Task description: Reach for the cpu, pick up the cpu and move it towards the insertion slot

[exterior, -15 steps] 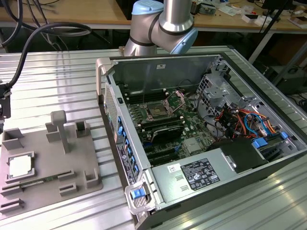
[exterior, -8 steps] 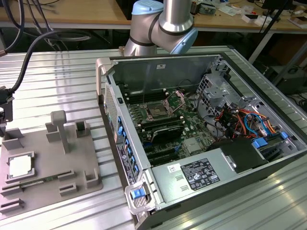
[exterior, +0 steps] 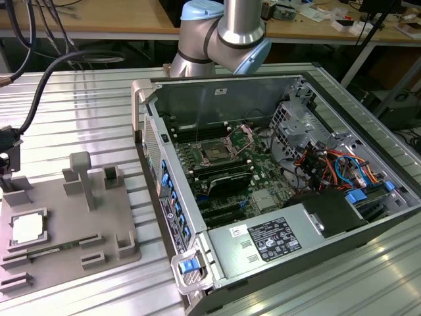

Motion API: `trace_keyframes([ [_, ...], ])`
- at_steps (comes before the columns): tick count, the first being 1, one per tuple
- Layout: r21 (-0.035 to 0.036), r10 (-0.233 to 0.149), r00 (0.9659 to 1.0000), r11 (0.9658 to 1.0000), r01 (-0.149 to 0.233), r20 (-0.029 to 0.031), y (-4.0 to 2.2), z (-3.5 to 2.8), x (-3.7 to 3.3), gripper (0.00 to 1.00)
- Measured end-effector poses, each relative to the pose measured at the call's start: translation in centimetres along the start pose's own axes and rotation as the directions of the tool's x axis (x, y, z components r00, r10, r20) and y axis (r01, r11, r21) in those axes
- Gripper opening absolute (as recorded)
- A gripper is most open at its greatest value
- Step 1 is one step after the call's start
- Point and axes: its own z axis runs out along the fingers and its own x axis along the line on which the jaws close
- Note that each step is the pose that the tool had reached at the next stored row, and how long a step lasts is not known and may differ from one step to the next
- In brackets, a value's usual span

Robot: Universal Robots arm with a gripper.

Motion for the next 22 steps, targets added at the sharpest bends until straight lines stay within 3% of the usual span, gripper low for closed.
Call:
trace_keyframes([
  [9,0.0028,0.000,1.0000,1.0000,0.000,-0.0001,-0.08,1.39,-1.11,0.60],
  [22,0.0029,0.000,1.0000,1.0000,0.000,-0.0002,-0.08,1.45,-1.16,0.60],
])
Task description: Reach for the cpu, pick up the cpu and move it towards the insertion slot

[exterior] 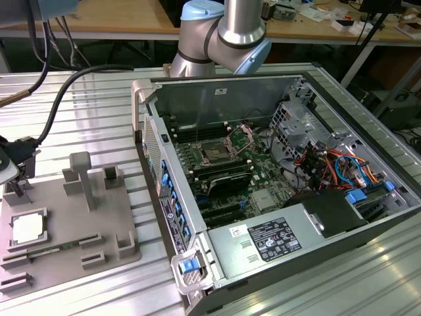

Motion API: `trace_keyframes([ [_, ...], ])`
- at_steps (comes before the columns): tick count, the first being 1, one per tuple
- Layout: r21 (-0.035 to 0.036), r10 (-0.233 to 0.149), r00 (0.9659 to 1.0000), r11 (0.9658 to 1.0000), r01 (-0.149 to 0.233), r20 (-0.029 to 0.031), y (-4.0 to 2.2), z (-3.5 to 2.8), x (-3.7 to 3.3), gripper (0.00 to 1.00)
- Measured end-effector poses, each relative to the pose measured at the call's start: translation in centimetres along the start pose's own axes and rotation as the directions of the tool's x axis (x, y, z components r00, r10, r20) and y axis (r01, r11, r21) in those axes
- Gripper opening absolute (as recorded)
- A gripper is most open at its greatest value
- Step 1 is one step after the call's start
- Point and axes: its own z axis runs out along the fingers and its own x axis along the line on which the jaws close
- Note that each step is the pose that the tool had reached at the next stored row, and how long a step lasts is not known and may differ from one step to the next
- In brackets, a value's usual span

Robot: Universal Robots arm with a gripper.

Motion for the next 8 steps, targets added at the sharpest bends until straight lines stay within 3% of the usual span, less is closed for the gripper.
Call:
trace_keyframes([
  [8,0.0000,0.000,1.0000,1.0000,0.000,-0.0006,-0.05,0.60,-0.78,0.60],
])
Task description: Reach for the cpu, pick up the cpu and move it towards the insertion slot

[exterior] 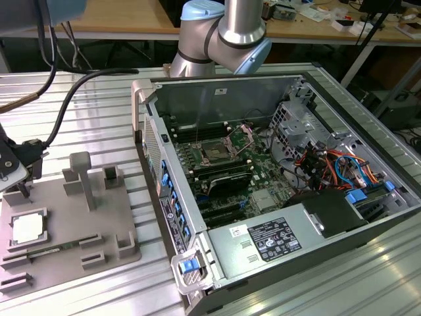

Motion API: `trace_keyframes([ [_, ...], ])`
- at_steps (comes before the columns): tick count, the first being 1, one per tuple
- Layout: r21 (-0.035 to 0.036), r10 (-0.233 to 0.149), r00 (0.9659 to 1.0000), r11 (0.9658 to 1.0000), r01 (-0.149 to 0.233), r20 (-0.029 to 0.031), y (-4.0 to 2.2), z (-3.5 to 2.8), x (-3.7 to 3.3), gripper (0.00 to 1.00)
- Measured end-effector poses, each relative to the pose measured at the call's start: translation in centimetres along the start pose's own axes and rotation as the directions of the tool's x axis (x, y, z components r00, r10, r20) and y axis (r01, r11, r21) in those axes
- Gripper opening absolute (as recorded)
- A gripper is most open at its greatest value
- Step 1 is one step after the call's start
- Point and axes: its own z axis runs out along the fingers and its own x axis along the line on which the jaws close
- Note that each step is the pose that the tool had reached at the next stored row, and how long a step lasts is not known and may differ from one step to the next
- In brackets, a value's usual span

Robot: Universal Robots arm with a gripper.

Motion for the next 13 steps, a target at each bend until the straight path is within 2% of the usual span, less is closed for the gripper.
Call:
trace_keyframes([
  [3,0.0000,0.000,1.0000,1.0000,0.000,0.0000,-0.01,0.28,-0.17,0.60],
  [13,0.0008,0.000,1.0000,1.0000,0.000,0.0000,-0.02,0.30,-0.20,0.60],
])
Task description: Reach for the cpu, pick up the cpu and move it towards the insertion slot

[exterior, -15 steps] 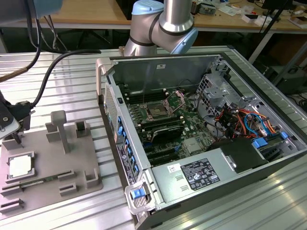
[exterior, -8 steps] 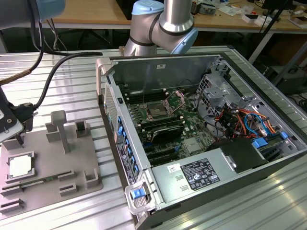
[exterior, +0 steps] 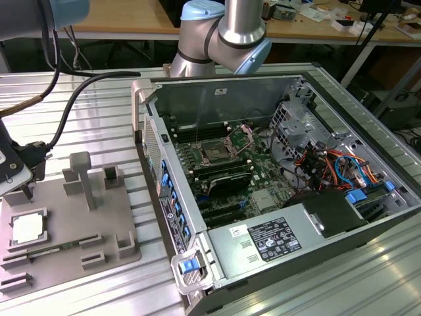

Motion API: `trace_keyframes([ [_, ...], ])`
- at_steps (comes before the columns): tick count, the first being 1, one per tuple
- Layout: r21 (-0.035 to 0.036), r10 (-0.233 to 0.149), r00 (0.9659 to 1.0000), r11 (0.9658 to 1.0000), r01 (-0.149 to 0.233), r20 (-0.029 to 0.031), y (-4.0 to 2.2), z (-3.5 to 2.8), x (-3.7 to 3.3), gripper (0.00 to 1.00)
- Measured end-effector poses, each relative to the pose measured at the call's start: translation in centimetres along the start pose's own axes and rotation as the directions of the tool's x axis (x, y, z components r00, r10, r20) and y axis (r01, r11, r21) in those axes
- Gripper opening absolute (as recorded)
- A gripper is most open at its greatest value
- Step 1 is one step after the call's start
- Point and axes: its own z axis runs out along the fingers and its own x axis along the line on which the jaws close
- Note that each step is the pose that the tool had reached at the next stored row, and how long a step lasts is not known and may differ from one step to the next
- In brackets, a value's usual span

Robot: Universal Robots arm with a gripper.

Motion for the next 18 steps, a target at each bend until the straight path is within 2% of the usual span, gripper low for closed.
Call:
trace_keyframes([
  [6,0.0001,0.000,1.0000,1.0000,0.000,0.0000,-0.05,0.08,-0.05,0.60],
  [9,0.0000,0.000,1.0000,1.0000,0.000,0.0001,-0.15,0.32,-0.17,0.60],
  [10,0.0001,0.000,1.0000,1.0000,0.000,0.0001,-0.43,0.74,-0.42,0.60],
  [11,-0.0001,0.000,1.0000,1.0000,0.000,0.0001,-1.14,1.29,-0.55,0.60],
  [13,-0.0002,0.000,1.0000,1.0000,0.000,-0.0026,-1.48,2.57,-1.31,0.60],
  [14,0.0000,0.000,1.0000,1.0000,0.000,-0.0029,-1.52,2.80,-1.33,0.60],
  [18,0.0000,0.000,1.0000,1.0000,0.000,-0.0027,-1.53,2.82,-1.34,0.60],
])
